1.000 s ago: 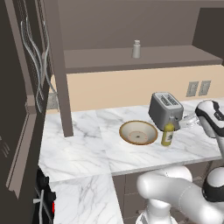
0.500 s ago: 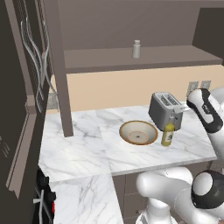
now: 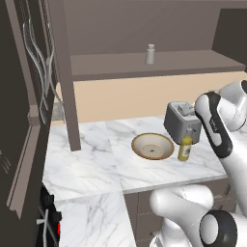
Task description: Retrieve the bottle and the shaker from the cabinet and place them next to the mixing bowl on the counter. Then add garlic from the fridge to the mixing bowl.
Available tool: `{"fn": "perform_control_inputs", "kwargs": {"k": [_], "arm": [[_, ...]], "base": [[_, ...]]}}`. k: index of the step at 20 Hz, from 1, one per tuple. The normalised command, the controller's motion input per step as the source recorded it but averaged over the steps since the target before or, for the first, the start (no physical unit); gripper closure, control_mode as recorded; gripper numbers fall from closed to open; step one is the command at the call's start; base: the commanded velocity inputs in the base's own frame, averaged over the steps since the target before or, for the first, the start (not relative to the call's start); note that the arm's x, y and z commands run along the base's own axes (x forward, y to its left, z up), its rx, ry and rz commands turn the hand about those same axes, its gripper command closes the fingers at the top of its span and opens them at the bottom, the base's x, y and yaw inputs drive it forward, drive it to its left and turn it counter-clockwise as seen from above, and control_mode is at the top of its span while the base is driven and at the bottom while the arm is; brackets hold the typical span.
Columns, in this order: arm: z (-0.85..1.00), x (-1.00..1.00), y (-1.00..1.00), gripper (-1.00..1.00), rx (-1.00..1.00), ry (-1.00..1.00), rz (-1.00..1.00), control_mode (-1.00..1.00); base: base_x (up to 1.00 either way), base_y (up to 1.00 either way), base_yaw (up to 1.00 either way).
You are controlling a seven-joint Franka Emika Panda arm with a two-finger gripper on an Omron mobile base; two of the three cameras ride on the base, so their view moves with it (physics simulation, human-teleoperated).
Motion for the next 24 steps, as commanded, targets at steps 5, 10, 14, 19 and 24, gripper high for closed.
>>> {"fn": "perform_control_inputs", "kwargs": {"k": [5, 10, 14, 19, 24], "arm": [[0.86, -0.40, 0.63, -1.00, 0.00, -0.16, -0.15, -1.00], [1.00, -0.38, 0.45, -1.00, 0.00, -0.07, -0.14, -1.00], [1.00, -0.31, 0.11, -1.00, 0.00, -0.02, -0.05, -1.00], [0.99, -0.18, 0.00, -1.00, 0.00, -0.03, 0.00, -1.00], [0.41, 0.00, 0.12, -1.00, 0.00, -0.04, 0.00, -1.00]], "base": [[0.00, 0.00, 0.00], [0.00, 0.00, 0.00], [0.00, 0.00, 0.00], [0.00, 0.00, 0.00], [0.00, 0.00, 0.00]]}}
